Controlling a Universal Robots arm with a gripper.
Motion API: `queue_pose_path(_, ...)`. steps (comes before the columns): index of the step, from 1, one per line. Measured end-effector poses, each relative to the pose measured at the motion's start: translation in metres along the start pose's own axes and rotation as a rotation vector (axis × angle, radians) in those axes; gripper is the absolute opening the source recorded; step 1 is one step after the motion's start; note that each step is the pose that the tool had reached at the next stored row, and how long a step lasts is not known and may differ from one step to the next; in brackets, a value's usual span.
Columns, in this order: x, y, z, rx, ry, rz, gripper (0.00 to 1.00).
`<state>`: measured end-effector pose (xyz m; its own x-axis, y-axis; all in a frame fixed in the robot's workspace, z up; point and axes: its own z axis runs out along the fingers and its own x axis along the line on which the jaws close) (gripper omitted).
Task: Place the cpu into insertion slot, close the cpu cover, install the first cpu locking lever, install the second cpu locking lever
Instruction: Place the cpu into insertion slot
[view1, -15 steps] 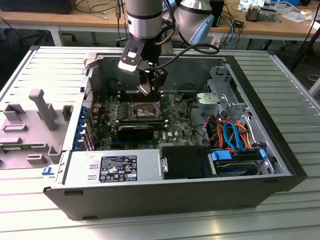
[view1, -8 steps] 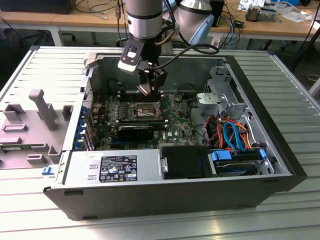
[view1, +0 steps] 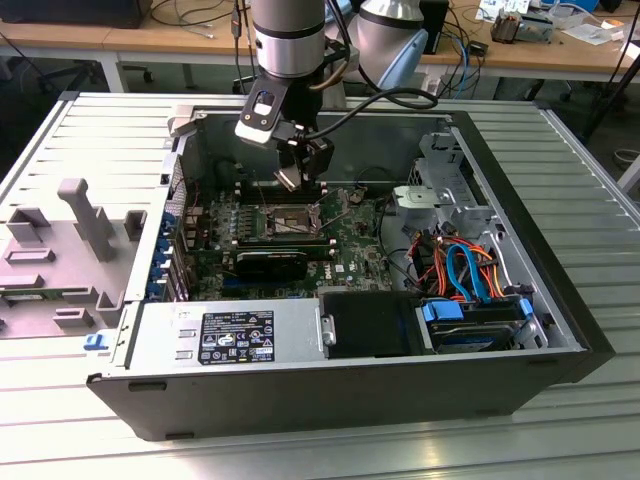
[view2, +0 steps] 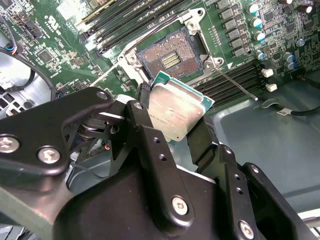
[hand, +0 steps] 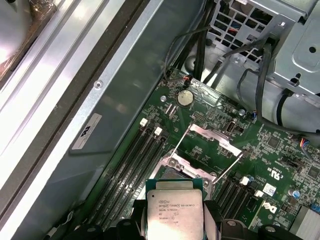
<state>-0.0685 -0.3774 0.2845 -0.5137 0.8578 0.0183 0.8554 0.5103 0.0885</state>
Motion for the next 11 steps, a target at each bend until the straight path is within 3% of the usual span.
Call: queue_pose_path(11,0.0,0.0,0.0,-0.0003,-0.0014,0.016,0.55)
